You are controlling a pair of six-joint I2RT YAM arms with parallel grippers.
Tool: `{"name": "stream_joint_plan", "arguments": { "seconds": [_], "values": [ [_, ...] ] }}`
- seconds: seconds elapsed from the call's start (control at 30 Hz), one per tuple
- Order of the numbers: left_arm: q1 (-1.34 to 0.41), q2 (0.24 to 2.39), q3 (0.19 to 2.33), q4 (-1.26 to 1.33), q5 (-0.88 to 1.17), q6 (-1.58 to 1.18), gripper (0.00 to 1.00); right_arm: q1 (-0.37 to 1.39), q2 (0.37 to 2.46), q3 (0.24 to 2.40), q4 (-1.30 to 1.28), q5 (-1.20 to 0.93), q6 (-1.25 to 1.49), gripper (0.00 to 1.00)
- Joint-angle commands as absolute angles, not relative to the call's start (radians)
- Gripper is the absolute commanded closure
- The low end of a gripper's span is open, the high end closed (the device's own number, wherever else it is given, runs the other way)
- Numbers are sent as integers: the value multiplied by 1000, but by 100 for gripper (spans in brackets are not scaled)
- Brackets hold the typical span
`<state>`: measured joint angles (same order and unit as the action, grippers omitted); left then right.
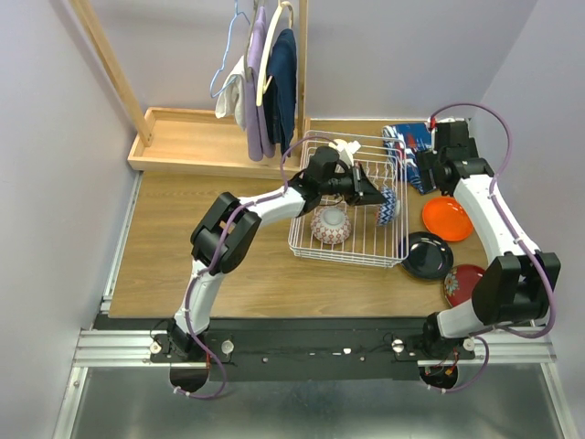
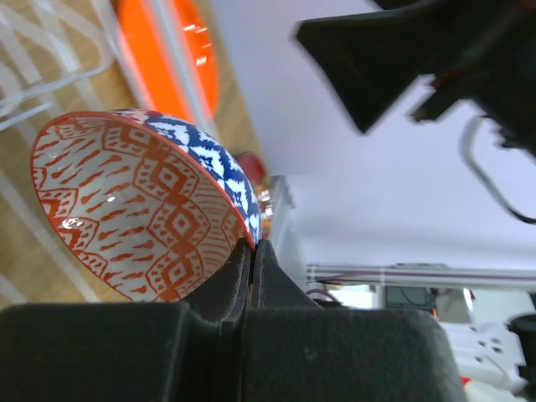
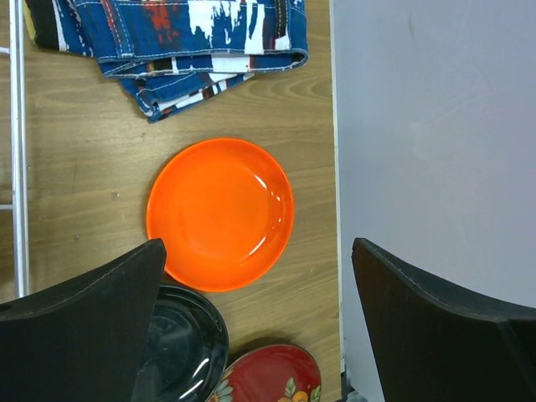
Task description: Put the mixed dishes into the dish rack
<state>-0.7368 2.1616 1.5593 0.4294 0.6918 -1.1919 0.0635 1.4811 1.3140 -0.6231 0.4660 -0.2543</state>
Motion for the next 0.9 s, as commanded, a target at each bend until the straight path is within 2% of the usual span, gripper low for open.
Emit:
{"name": "stream_joint_plan", "arguments": {
  "seconds": [0.0, 0.6, 0.87],
  "values": [
    [-735, 2115, 1591, 258, 643, -1109, 100, 57, 1505, 1336, -627, 443, -232, 0],
    [-755, 2146, 1562, 493, 739, -1181, 100, 58, 1535, 1335, -620, 408, -206, 0],
    [-773, 2198, 1537, 497, 738, -1203, 100, 57, 1554, 1358, -624, 405, -206, 0]
  ]
}}
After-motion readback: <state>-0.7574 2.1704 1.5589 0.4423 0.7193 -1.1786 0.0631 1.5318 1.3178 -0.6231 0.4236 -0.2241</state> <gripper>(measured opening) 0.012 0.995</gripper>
